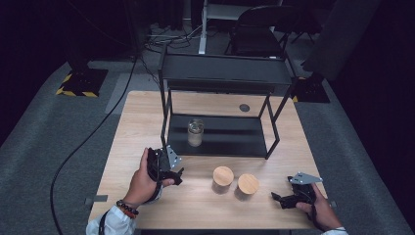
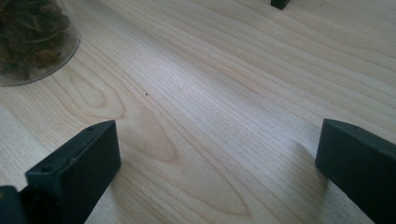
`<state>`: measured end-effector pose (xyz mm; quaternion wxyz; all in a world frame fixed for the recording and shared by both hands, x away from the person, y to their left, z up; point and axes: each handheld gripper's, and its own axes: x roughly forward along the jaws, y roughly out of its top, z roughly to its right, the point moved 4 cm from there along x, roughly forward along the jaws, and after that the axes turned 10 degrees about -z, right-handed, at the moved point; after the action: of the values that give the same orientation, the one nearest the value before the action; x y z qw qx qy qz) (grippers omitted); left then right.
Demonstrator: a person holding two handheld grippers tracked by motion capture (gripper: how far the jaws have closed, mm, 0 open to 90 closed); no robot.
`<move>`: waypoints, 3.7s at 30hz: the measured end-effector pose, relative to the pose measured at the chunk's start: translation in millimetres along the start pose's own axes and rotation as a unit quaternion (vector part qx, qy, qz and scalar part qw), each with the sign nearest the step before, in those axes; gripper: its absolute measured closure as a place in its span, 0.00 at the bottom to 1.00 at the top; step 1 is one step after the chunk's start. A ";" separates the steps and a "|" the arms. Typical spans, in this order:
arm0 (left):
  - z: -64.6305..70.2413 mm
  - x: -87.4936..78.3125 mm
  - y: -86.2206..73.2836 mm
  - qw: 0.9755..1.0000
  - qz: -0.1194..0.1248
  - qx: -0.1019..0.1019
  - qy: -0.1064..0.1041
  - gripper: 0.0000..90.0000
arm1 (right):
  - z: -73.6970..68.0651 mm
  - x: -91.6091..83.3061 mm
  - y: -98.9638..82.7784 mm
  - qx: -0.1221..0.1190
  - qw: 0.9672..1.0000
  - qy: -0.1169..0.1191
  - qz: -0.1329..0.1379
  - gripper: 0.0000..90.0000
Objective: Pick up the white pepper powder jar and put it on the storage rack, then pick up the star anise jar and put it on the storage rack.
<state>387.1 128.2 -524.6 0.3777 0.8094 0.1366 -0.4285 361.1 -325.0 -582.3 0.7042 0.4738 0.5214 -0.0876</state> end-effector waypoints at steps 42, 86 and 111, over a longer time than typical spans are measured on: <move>-21.6 17.4 -89.0 0.991 -0.023 -0.124 -0.034 0.03 | -0.1 -0.2 -0.3 0.000 1.000 0.000 0.000 0.00; -30.0 20.1 -108.5 0.979 -0.008 -0.177 -0.101 0.00 | 0.2 -0.3 -0.5 -0.002 1.000 0.002 0.000 0.00; -30.1 20.3 -108.4 0.979 -0.008 -0.176 -0.102 0.00 | -6.4 -9.6 3.3 -0.037 0.998 -0.007 -0.045 0.01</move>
<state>357.9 221.5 -583.9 0.5228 0.6810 0.1768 -0.4813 354.6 -321.9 -572.6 0.7205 0.4229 0.5399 -0.1028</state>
